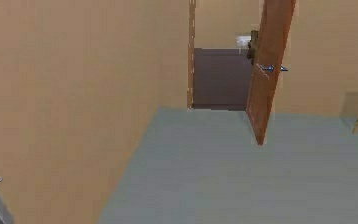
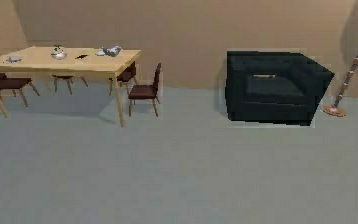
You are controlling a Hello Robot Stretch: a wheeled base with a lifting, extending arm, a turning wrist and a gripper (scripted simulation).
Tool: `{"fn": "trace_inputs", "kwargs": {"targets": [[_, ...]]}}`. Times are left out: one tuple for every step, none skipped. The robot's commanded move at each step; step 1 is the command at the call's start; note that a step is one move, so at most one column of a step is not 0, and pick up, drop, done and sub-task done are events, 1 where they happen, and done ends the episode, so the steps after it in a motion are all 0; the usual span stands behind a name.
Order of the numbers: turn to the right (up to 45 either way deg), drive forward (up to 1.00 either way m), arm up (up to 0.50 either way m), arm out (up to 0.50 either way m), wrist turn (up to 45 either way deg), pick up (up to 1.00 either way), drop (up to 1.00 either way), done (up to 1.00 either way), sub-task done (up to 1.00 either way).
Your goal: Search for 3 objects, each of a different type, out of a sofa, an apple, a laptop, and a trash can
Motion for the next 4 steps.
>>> {"fn": "trace_inputs", "kwargs": {"targets": [[3.0, 0.0, 0.0, 0.0, 0.0, 0.0, 0.0, 0.0, 0.0], [0.0, 1.0, 0.0, 0.0, 0.0, 0.0, 0.0, 0.0, 0.0], [0.0, 1.0, 0.0, 0.0, 0.0, 0.0, 0.0, 0.0, 0.0], [0.0, 0.3, 0.0, 0.0, 0.0, 0.0, 0.0, 0.0, 0.0]]}}
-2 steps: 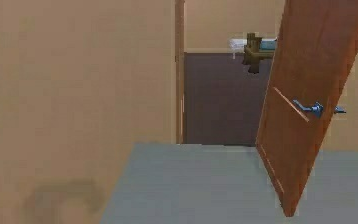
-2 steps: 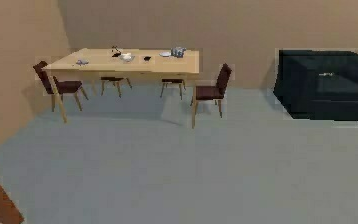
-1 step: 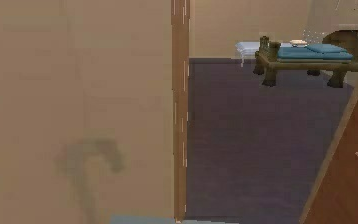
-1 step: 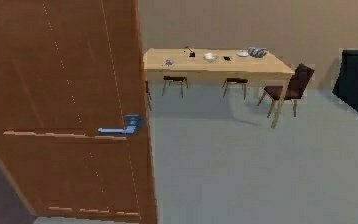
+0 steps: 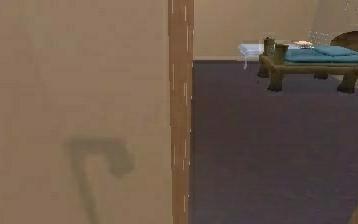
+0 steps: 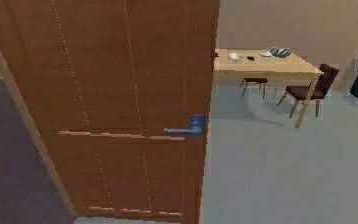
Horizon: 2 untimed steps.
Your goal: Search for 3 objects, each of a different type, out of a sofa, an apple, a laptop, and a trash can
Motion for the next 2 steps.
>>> {"fn": "trace_inputs", "kwargs": {"targets": [[24.0, 0.0, 0.0, 0.0, 0.0, 0.0, 0.0, 0.0, 0.0], [0.0, 0.8, 0.0, 0.0, 0.0, 0.0, 0.0, 0.0, 0.0]]}}
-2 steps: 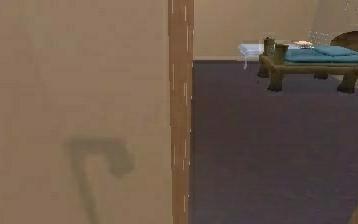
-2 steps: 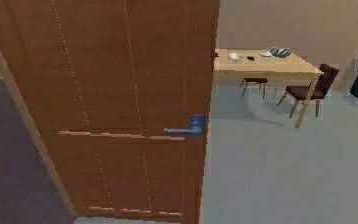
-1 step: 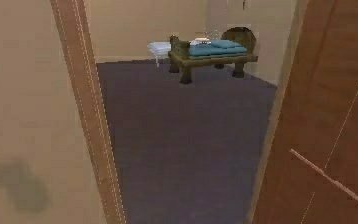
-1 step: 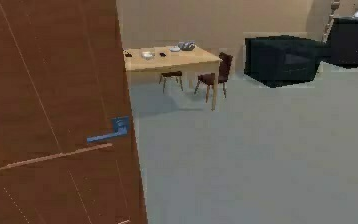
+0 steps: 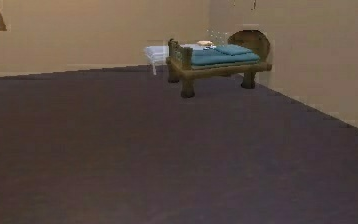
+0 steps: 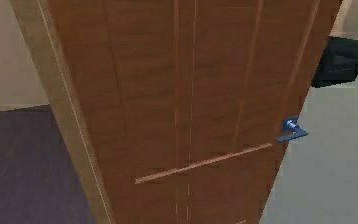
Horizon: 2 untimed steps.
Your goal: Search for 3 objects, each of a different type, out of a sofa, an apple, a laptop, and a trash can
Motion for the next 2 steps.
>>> {"fn": "trace_inputs", "kwargs": {"targets": [[-12.0, 0.0, 0.0, 0.0, 0.0, 0.0, 0.0, 0.0, 0.0], [0.0, 0.45, 0.0, 0.0, 0.0, 0.0, 0.0, 0.0, 0.0]]}}
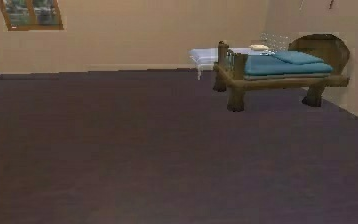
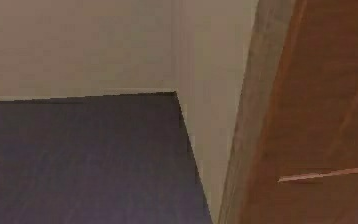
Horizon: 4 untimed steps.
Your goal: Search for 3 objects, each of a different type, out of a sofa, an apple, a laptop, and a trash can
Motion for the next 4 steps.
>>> {"fn": "trace_inputs", "kwargs": {"targets": [[-45.0, 0.0, 0.0, 0.0, 0.0, 0.0, 0.0, 0.0, 0.0], [-18.0, 0.0, 0.0, 0.0, 0.0, 0.0, 0.0, 0.0, 0.0], [0.0, 1.0, 0.0, 0.0, 0.0, 0.0, 0.0, 0.0, 0.0], [-6.0, 0.0, 0.0, 0.0, 0.0, 0.0, 0.0, 0.0, 0.0]]}}
